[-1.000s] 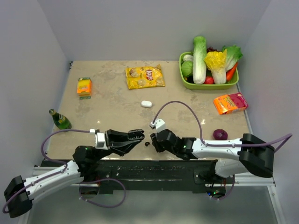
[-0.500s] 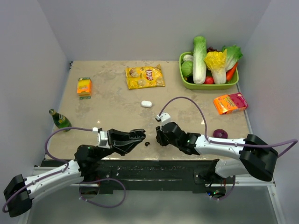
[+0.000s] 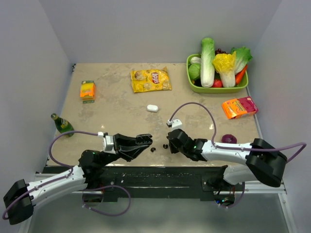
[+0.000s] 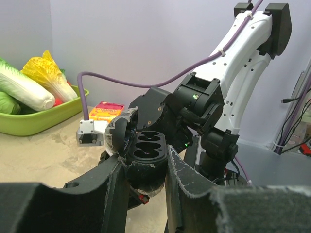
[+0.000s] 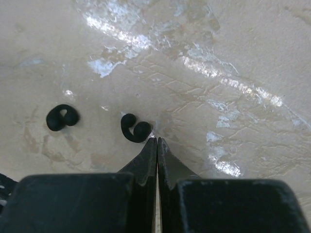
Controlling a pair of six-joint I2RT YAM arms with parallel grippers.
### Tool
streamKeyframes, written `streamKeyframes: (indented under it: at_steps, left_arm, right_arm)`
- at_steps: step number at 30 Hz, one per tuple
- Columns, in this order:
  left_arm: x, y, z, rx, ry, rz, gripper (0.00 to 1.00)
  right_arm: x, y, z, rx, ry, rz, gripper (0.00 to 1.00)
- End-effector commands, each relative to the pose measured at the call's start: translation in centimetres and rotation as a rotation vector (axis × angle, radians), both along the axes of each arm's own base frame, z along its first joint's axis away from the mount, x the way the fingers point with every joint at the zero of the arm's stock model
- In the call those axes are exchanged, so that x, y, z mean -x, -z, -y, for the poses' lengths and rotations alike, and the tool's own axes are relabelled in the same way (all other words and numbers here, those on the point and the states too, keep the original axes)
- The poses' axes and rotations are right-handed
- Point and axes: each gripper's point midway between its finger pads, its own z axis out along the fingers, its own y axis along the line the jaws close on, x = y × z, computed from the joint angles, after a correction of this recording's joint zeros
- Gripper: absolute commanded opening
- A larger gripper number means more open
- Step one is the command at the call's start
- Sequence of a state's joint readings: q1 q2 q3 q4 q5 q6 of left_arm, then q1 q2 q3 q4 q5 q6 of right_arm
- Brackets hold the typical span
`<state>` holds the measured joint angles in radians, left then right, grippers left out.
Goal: Insert the wireless bluetooth earbuds into the charging case
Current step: Adjust the earbud at the center of the board, then pick up the earbud from the center of the board.
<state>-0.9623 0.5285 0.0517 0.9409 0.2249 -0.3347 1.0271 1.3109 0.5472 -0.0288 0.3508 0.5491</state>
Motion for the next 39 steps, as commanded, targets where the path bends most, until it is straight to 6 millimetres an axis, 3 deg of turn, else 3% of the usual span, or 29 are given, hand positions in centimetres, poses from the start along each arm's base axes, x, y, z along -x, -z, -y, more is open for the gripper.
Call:
streamKeyframes:
  at_steps: [1, 11, 19, 24, 27, 31, 34, 39]
  left_arm:
    - [0.5, 6.5, -0.5, -0.080, 0.012, -0.074, 0.00]
    - [0.5, 6.7, -0.7, -0.080, 0.007, -0.078, 0.00]
    - [0.5, 6.9, -0.7, -0.083, 0.009, -0.083, 0.00]
    - [0.6, 6.9, -0.6, -0.086, 0.012, -0.083, 0.00]
    - [0.6, 6.9, -0.6, -0.086, 0.013, -0.083, 0.00]
    - [0.5, 6.9, -0.6, -0.086, 0.012, -0.083, 0.00]
    - [0.6, 6.8, -0.6, -0.082, 0.013, -0.082, 0.00]
    - [0.6, 6.7, -0.6, -0.079, 0.017, -0.082, 0.00]
  right_arm:
    - [0.0, 1.1, 0.1, 0.013, 0.050, -0.036, 0.00]
    - [0.5, 1.8, -1.6, 0.000, -0.024, -0.076, 0.00]
    - [0.6, 0.8, -3.1, -0.041, -0.081, -0.072, 0.00]
    - [0.2, -0.7, -2.8, -0.061, -0.066, -0.035, 0.00]
    - [0.0, -1.9, -2.2, -0.073, -0.047, -0.006, 0.14]
    - [0.0, -4.3, -3.0, -0.131, -0.097, 0.040, 0.26]
    - [0.2, -4.5, -4.1, -0.134, -0.173, 0.041, 0.36]
    - [0.3, -3.9, -5.4, -0.115, -0.245, 0.034, 0.41]
